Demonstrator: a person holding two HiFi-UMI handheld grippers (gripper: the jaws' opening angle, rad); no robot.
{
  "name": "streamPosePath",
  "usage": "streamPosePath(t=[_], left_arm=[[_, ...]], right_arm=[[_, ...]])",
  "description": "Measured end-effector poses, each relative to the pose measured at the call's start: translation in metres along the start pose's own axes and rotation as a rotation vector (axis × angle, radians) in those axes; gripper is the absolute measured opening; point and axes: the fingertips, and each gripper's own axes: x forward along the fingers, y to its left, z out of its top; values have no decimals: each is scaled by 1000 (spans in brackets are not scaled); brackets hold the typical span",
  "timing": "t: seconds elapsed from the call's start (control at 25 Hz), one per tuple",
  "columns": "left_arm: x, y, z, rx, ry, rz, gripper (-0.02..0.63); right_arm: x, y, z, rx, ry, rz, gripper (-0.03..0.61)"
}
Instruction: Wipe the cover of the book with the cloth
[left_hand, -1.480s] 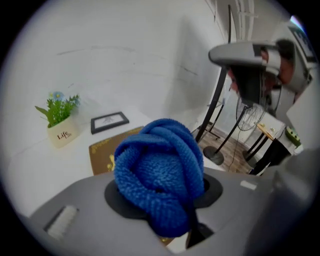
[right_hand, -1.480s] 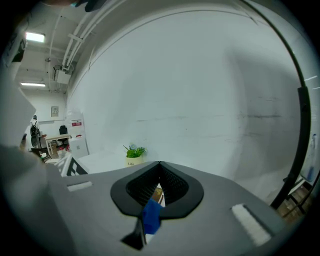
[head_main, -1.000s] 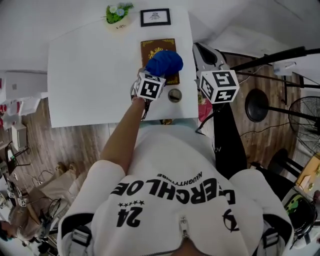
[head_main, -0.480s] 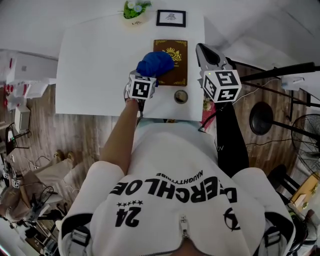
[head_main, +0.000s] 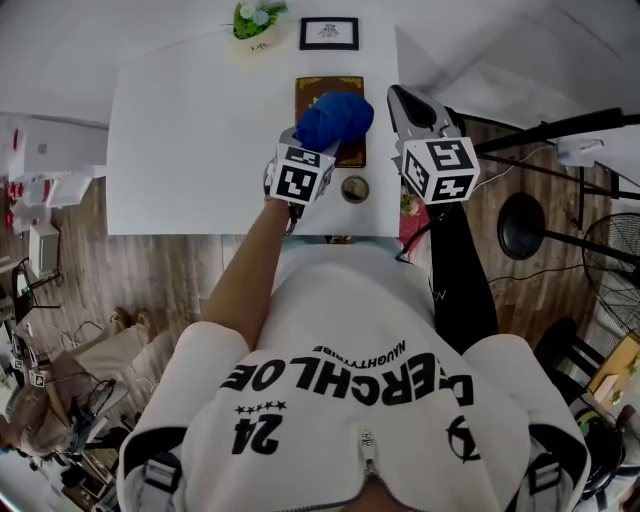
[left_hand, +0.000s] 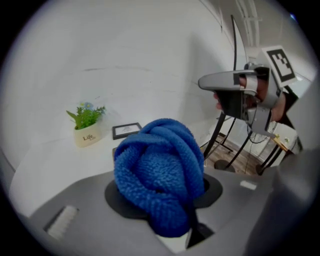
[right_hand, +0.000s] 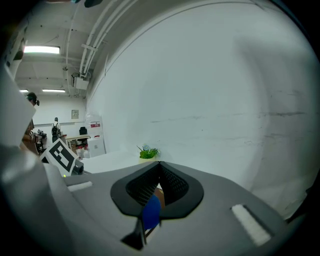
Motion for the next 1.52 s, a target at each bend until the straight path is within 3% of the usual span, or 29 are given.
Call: streamPosePath(t=[0.24,0.6,1.12,1.52], left_arm=[[33,-36,-37,53,116,-64,236],[33,-34,-45,28,109,-37,236],[-16,39,-81,-143,115,128,236],[-29,61,-93,-178,147,196,236]], right_arm=[[-9,-6,-3,0,6,-18,2],[-9,-3,-3,-1,8,-8,2],[5,28,3,-20,5,65,2],[5,39,3,-38,13,79,3]])
